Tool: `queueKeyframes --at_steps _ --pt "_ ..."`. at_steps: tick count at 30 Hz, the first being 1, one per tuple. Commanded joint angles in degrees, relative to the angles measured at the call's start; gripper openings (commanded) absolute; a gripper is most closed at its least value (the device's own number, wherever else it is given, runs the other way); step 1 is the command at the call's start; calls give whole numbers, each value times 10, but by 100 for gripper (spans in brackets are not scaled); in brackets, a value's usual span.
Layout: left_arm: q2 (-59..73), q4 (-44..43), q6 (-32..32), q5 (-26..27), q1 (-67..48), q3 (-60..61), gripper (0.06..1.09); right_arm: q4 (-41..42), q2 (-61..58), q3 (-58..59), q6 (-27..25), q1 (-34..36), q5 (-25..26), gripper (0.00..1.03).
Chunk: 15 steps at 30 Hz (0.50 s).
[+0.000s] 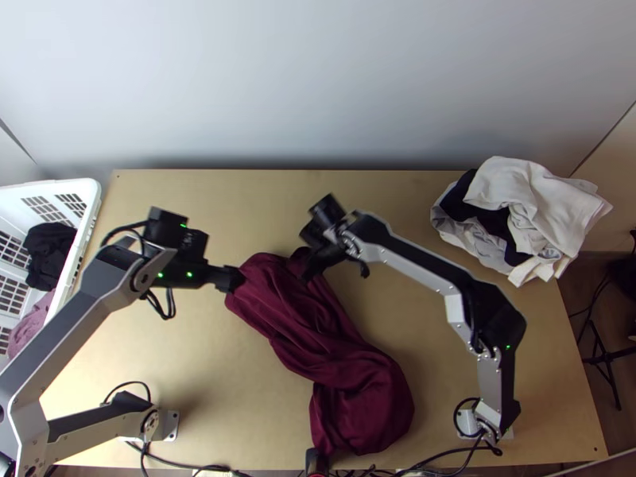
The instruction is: Fold the t-shirt
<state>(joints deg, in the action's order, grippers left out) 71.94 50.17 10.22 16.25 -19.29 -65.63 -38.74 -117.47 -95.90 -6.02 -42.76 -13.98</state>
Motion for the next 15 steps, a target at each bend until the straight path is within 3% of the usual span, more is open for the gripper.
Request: queueKeyframes --at_steps 1,15 --pt "4 19 -16 0 -71 -7 104 -12 25 -48 -1 65 -1 3" --pt "48 5 -40 -1 -109 17 104 -68 73 -89 -26 212 -1 3"
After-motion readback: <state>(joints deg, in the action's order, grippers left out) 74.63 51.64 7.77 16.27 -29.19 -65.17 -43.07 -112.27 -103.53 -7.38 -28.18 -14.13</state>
